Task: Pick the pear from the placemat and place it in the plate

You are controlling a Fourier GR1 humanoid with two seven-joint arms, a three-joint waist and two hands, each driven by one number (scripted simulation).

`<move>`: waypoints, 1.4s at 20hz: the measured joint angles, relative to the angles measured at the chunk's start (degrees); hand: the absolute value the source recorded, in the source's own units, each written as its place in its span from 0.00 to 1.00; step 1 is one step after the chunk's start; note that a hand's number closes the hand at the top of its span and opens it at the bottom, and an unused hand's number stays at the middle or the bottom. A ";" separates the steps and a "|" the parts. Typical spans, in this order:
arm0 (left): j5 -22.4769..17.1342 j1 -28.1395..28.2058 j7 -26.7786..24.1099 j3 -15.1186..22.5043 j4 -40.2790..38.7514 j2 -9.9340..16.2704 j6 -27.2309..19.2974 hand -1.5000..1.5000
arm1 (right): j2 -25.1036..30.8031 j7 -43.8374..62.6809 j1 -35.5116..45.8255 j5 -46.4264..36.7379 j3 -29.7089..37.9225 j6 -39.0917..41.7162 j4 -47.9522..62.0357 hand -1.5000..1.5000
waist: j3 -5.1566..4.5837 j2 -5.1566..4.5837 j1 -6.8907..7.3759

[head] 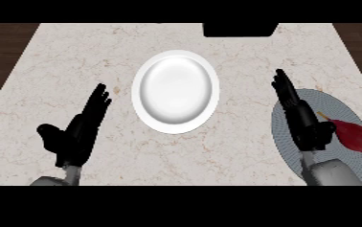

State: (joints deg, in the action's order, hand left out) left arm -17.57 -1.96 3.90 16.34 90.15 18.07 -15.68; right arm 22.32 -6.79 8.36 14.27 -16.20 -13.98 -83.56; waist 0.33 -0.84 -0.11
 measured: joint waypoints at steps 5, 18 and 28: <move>4.04 -4.86 0.09 -2.07 -2.12 2.90 -0.27 0.50 | 3.34 5.33 3.39 6.27 1.48 11.05 0.37 0.00 | -0.20 0.47 0.02; 7.70 -10.93 0.19 -3.95 -6.92 5.55 2.26 0.50 | 20.56 -22.69 -3.03 -13.71 -3.31 23.71 13.09 0.00 | -0.28 0.74 -0.06; 9.69 -11.91 0.57 -4.63 -8.40 3.79 2.91 0.50 | 32.19 -26.46 -1.23 -18.30 5.23 24.36 10.79 0.00 | -0.38 0.95 -0.22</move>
State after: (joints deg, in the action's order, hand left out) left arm -7.89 -13.87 4.47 11.71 81.75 21.86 -12.77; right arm 54.50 -33.24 7.13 -4.03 -10.97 10.39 -72.77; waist -0.05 0.10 -0.33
